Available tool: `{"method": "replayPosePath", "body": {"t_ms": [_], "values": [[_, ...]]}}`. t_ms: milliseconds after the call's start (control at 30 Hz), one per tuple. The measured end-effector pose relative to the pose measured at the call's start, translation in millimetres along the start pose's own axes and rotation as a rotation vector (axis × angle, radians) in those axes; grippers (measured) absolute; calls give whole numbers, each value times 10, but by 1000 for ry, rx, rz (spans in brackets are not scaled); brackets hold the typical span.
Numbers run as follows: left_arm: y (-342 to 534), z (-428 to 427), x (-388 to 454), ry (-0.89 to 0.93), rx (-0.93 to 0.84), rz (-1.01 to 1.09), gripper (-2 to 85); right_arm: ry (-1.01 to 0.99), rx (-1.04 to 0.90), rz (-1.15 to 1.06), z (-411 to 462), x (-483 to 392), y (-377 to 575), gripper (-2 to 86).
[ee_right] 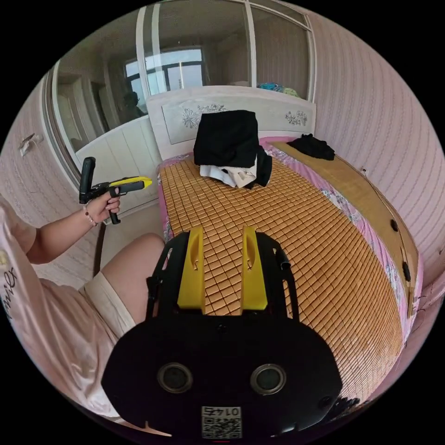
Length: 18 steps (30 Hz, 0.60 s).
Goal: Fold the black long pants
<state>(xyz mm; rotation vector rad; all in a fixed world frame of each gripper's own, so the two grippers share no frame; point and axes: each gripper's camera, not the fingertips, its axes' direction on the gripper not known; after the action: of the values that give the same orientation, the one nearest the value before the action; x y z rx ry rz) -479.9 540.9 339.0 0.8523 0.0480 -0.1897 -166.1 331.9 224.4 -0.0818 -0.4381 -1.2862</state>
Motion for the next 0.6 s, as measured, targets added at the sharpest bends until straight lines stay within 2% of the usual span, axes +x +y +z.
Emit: {"method": "replayPosePath", "body": {"t_ms": [167,367,467,533,600], "values": [[-335,304,-782,9,53,-105,69,24,-84,-223,866,-261,-1173,123],[-725,925,-1354,23,49,-172,124,9,-63,-233,1655,-272,-2387,128],[-796,1242,-1494,28,-35,-153,91,12,-112,-184,2096,-217,-2837,133],[-739,1409,-1659,65,-111,-192,26,49,-184,-149,2416,-126,-2999,137],[-670,1379,-1787,121,-86,-243,3,91,-359,-88,2886,62,-3075,138]]}}
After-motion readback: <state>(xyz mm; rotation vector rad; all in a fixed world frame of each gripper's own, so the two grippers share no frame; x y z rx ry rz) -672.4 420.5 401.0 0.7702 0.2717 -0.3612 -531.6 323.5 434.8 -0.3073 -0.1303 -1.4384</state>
